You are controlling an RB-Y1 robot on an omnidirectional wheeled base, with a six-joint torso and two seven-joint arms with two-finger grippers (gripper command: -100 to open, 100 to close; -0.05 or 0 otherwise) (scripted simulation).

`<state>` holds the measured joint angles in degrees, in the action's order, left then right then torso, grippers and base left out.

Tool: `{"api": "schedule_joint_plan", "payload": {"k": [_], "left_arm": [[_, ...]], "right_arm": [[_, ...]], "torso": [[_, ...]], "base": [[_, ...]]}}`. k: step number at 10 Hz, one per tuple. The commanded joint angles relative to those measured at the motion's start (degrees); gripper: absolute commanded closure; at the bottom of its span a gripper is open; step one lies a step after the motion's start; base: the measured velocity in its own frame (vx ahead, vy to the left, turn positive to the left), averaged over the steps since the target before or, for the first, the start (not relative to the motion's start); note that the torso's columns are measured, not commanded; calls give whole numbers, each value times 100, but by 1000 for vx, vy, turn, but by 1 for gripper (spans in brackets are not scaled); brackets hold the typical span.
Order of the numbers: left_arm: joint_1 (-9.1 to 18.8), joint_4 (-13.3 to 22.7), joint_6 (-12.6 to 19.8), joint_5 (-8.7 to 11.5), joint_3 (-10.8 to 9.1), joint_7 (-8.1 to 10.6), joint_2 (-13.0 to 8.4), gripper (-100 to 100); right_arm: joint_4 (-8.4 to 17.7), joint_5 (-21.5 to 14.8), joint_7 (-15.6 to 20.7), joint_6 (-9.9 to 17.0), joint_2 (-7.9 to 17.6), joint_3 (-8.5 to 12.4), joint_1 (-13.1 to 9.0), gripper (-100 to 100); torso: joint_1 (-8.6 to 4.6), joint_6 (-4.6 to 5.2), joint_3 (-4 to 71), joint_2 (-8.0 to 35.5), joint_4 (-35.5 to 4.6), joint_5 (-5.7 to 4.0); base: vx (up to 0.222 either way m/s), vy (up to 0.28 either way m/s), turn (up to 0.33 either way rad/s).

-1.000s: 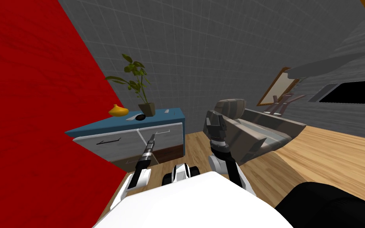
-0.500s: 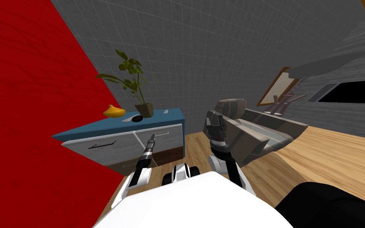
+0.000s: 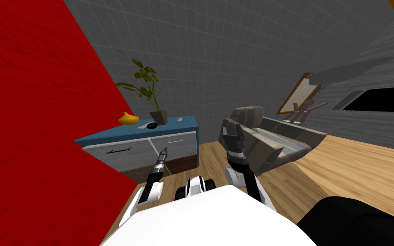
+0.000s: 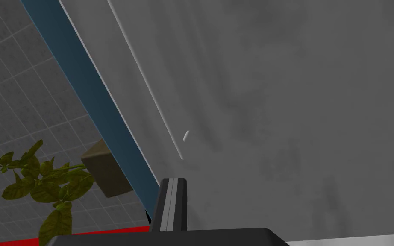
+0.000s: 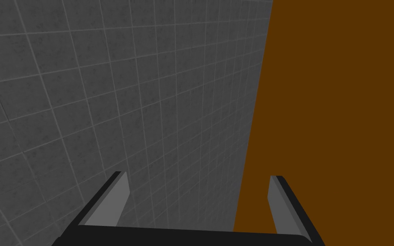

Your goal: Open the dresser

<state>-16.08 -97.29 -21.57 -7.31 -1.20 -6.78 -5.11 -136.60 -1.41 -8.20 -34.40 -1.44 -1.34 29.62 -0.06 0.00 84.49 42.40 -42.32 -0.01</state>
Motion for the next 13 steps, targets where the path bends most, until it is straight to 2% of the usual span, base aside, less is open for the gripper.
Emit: {"api": "schedule_joint_plan", "payload": {"k": [1, 2, 5, 7, 8, 9, 11, 13], "left_arm": [[-37, -66, 36, -1, 15, 12, -14, 100], [6, -140, 165, 6, -4, 24, -116, -100], [25, -166, 222, 10, -11, 30, -119, -100], [11, -416, 469, 20, -22, 59, -150, -100], [0, -367, 395, 18, -18, 53, -146, -100], [28, -196, 263, 12, -13, 35, -124, 100], [-50, -399, 385, 11, 18, 59, -149, 100], [-127, -552, 454, 13, 50, 83, -176, 100]], "right_arm": [[0, 0, 0, 0, 0, 0, 0, 0], [0, 0, 0, 0, 0, 0, 1, 0], [-2, 0, 0, -1, 1, 1, 5, 0], [-1, 0, 0, -1, 1, 1, 3, 0], [-1, 0, 0, -1, 1, 1, 3, 0], [-1, 0, 0, -1, 1, 1, 2, 0], [0, 0, 0, 0, 0, 0, 1, 0], [0, 0, 0, 0, 0, 0, 0, 0]], "torso": [[6, 0, 3, -4, 1, 1], [9, 0, 21, -37, 9, 3], [6, -1, 34, -53, 16, 2], [4, 0, -12, 17, -6, 1], [3, 0, -3, 3, -2, 1], [5, -1, -3, 6, -1, 1], [6, 0, -6, 7, -4, 1], [-1, 0, -14, 23, -6, -1]], "base": [[-85, -2, 2], [73, 5, -33], [131, 5, -12], [87, 2, -26], [47, 0, -5], [-69, 4, 39], [-87, -6, 10], [-204, -20, 16]]}}
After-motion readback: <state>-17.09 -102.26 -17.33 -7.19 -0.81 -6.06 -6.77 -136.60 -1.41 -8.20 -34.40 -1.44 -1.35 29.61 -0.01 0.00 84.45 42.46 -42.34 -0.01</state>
